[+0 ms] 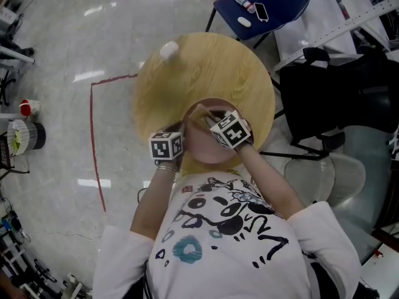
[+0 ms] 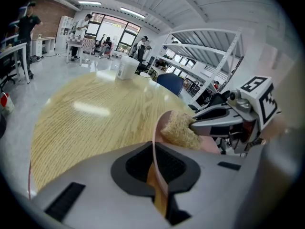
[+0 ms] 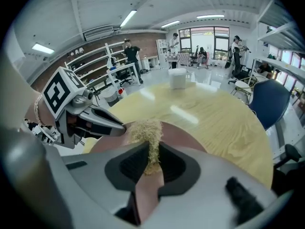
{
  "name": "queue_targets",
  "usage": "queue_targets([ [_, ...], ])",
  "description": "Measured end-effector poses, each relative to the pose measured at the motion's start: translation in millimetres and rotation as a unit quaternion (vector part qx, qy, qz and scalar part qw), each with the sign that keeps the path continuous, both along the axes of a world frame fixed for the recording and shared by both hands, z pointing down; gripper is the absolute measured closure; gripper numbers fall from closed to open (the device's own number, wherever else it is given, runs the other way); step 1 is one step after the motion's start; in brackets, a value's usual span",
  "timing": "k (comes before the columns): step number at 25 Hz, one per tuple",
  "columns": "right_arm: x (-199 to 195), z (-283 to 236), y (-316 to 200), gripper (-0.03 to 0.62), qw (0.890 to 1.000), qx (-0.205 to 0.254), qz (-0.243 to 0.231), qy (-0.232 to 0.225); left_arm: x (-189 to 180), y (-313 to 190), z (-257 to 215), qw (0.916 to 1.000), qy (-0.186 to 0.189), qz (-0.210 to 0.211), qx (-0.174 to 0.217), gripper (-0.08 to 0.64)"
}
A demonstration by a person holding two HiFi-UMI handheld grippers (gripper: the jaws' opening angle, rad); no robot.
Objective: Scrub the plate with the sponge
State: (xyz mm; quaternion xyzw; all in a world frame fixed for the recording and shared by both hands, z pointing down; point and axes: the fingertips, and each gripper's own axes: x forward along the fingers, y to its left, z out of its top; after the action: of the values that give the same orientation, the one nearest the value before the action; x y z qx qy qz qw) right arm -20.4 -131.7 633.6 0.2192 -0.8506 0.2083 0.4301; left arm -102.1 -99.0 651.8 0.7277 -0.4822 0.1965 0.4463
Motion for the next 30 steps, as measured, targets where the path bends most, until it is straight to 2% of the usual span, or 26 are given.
queue_targets([
  [15,41,-4,-18,0.518,0.998,0.018,0.057,0.010,-1,0,0,0.9999,0.003,-0.012,0.000,0.534],
  [22,29,-13,0,0.518,0.999,0.037,0.003,-0.010,-2,1,0,0.9998,0.010,-0.017,0.000,0.534],
  [30,48,-8,-3,0.520,0.998,0.046,0.027,0.027,-2,2,1,0.9998,0.011,-0.015,0.002,0.534],
])
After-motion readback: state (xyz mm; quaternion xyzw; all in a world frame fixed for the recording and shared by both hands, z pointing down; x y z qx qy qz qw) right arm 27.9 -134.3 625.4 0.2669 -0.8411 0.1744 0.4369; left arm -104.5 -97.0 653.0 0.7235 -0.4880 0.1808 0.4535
